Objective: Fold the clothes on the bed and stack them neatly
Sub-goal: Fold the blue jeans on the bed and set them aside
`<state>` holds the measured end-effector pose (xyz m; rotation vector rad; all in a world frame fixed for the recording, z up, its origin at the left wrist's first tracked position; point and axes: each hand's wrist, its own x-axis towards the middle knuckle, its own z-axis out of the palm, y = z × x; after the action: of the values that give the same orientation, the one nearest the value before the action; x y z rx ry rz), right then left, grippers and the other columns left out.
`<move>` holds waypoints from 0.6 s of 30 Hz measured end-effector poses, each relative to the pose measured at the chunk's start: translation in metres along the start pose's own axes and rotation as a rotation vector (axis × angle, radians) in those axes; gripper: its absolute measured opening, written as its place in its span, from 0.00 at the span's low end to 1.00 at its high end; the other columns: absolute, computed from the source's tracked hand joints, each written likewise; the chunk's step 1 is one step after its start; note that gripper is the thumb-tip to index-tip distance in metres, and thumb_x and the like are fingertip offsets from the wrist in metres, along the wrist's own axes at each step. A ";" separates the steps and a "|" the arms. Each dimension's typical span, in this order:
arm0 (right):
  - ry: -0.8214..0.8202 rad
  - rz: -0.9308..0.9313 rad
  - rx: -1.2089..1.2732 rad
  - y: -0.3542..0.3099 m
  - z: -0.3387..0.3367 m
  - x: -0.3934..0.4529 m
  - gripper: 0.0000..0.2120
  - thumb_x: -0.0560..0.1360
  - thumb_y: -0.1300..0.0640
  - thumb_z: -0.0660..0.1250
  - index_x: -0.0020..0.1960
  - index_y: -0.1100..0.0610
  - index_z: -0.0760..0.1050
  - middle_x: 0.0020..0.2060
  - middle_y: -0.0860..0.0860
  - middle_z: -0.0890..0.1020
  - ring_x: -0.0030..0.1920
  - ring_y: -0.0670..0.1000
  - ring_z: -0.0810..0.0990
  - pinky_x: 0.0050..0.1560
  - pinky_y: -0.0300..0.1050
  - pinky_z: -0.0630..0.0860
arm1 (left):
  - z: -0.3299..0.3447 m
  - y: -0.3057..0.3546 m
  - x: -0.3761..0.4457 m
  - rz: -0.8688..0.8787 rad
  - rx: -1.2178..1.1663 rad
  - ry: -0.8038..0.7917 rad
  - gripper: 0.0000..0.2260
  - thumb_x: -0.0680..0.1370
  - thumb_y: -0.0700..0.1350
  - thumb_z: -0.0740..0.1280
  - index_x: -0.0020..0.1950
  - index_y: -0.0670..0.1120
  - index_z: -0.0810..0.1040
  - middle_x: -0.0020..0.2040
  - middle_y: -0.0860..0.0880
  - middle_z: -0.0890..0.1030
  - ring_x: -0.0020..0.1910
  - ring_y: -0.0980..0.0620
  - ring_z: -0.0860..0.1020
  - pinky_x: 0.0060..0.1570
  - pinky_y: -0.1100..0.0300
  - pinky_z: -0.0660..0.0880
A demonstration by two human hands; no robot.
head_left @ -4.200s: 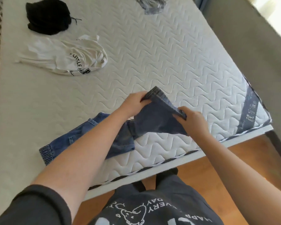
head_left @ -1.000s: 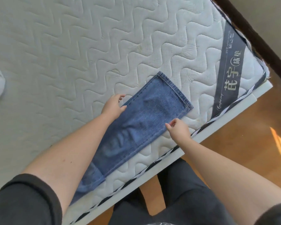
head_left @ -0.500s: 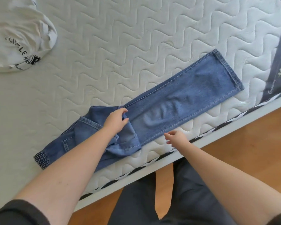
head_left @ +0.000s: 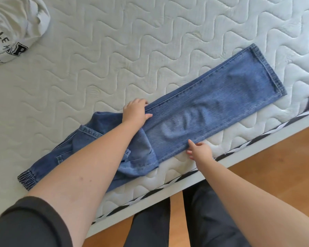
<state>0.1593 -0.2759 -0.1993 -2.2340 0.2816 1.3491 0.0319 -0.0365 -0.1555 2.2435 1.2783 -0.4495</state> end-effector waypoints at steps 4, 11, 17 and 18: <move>0.007 -0.009 -0.037 0.000 -0.009 0.005 0.14 0.75 0.48 0.71 0.44 0.58 0.73 0.31 0.50 0.82 0.46 0.57 0.84 0.56 0.60 0.78 | 0.005 -0.007 0.014 -0.120 -0.060 -0.082 0.13 0.74 0.50 0.74 0.57 0.49 0.79 0.55 0.49 0.81 0.55 0.46 0.79 0.56 0.51 0.73; -0.037 0.011 -0.082 0.004 -0.020 0.002 0.13 0.75 0.49 0.72 0.40 0.58 0.75 0.31 0.50 0.84 0.36 0.50 0.85 0.51 0.59 0.81 | -0.010 -0.019 0.040 -0.157 -0.023 -0.093 0.09 0.78 0.50 0.70 0.54 0.47 0.83 0.50 0.44 0.83 0.51 0.43 0.80 0.51 0.52 0.76; 0.115 0.002 0.096 -0.019 -0.044 0.012 0.14 0.73 0.47 0.73 0.39 0.56 0.75 0.31 0.51 0.82 0.42 0.55 0.84 0.53 0.60 0.79 | -0.003 0.007 0.058 -0.023 -0.212 -0.173 0.14 0.75 0.48 0.74 0.59 0.47 0.80 0.51 0.50 0.82 0.52 0.49 0.80 0.55 0.56 0.75; 0.139 0.007 0.142 -0.023 -0.051 0.016 0.13 0.73 0.48 0.73 0.40 0.57 0.75 0.31 0.51 0.82 0.41 0.55 0.84 0.54 0.58 0.80 | -0.002 0.015 0.063 -0.011 -0.225 -0.168 0.13 0.75 0.48 0.74 0.57 0.48 0.80 0.49 0.51 0.81 0.50 0.50 0.80 0.53 0.57 0.74</move>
<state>0.2157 -0.2813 -0.1870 -2.2117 0.4213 1.1413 0.0768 0.0024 -0.1826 1.9700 1.1915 -0.4634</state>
